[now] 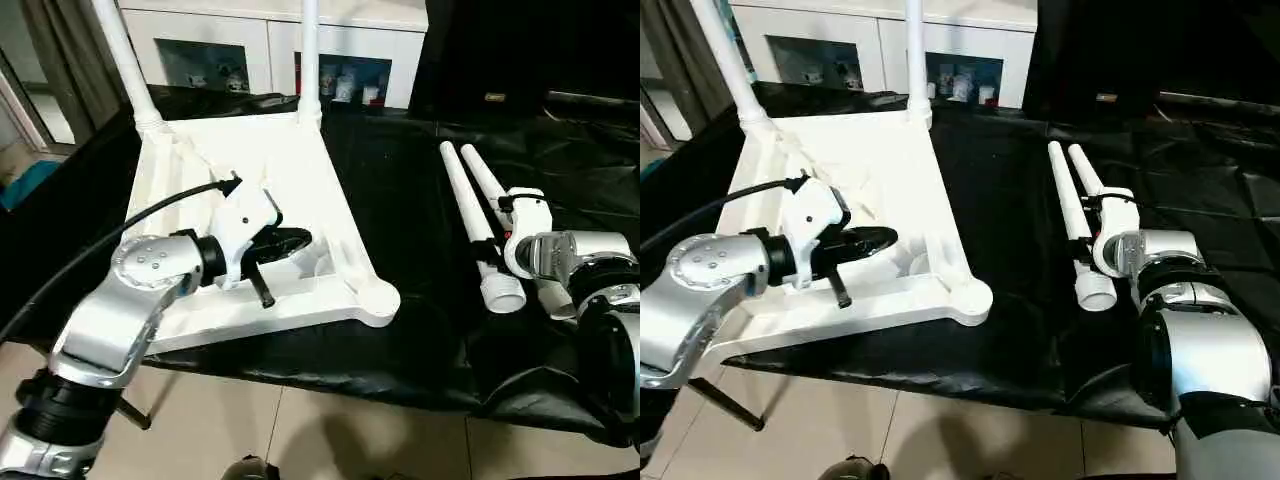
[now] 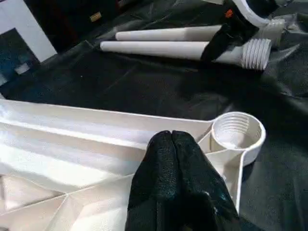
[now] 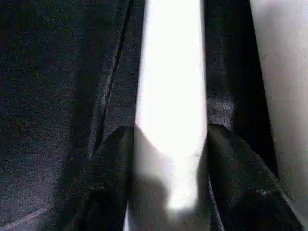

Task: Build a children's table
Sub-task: Pick table leg

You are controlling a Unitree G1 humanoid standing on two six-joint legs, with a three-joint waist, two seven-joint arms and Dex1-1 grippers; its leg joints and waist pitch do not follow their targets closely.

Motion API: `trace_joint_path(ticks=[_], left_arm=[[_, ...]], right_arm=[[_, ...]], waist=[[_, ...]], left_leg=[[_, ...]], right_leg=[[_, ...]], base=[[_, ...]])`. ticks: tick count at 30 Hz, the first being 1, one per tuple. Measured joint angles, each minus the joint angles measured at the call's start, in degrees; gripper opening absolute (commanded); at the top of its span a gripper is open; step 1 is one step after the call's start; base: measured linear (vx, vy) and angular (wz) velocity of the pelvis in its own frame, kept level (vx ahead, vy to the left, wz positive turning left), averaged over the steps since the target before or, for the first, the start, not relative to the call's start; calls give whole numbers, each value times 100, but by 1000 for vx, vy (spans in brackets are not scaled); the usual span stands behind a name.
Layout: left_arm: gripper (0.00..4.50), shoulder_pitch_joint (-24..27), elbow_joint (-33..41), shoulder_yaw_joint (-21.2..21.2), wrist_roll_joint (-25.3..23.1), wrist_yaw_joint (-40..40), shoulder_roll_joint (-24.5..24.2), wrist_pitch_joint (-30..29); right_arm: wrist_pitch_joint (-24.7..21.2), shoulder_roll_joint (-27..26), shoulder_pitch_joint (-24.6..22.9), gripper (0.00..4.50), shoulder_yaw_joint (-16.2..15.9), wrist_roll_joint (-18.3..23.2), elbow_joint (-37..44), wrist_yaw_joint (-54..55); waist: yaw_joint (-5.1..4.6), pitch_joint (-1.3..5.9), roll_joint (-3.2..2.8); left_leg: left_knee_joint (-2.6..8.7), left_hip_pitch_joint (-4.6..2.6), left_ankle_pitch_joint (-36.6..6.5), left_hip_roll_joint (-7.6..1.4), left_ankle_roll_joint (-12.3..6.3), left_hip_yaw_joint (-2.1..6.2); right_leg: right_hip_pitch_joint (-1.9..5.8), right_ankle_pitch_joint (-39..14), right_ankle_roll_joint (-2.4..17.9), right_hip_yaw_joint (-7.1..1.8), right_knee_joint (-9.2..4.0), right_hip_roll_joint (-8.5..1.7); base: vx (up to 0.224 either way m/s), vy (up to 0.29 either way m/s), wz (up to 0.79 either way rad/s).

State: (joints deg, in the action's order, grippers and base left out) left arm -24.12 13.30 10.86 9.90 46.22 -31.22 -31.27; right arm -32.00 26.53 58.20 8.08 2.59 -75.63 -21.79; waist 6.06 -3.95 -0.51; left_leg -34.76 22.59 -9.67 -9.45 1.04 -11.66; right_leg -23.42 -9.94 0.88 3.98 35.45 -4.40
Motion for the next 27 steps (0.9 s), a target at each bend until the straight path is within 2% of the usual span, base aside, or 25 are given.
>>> trace_joint_path(ticks=[12,14,15,16,19,21,24,27], left_arm=[[0,-1,171,41,51,210,-150,-148],[0,-67,75,17,40,61,-65,-209],[21,-96,20,13,38,4,-52,-223],[21,-152,-85,-17,30,-124,45,-232],[59,-389,-461,-332,95,-542,448,-373],[69,-614,-713,-632,248,-800,760,-577],[103,-1084,-1160,-1138,678,-1157,1237,-1102],[120,-1436,-1543,-1480,1172,-1347,1721,-1384]], right_arm=[[-36,-3,0,185,60,-38,-41,-15],[76,-26,0,185,336,151,-95,118],[133,-64,5,185,407,214,-95,142],[172,-83,10,185,518,304,-95,135],[354,-163,66,185,715,569,3,-72],[406,-214,83,185,781,735,270,-337],[287,-395,-86,184,933,1109,1201,-815],[-349,-670,-836,184,1023,1826,3005,-1290]], waist=[[37,7,26],[34,6,26],[34,6,26],[34,6,25],[29,6,25],[24,3,19],[28,5,24],[76,11,87]], left_leg=[[-8,0,0,-1,0,0],[-13,0,0,-1,0,0],[-14,0,0,-1,1,0],[-16,0,0,-1,1,0],[-21,3,0,-2,2,1],[-26,9,1,-4,2,1],[-28,13,1,-6,2,1],[-26,16,2,-12,1,2]], right_leg=[[0,0,0,-1,8,0],[-3,0,0,-4,17,0],[-4,0,0,-4,22,0],[-5,0,0,-4,27,0],[-15,2,3,-4,41,0],[-22,4,6,-3,48,0],[-28,7,11,-1,53,0],[-27,2,6,6,49,2]], base=[[0,0,0],[0,0,0],[0,0,0],[0,0,0],[0,0,0],[0,0,0],[0,0,0],[0,0,0]])
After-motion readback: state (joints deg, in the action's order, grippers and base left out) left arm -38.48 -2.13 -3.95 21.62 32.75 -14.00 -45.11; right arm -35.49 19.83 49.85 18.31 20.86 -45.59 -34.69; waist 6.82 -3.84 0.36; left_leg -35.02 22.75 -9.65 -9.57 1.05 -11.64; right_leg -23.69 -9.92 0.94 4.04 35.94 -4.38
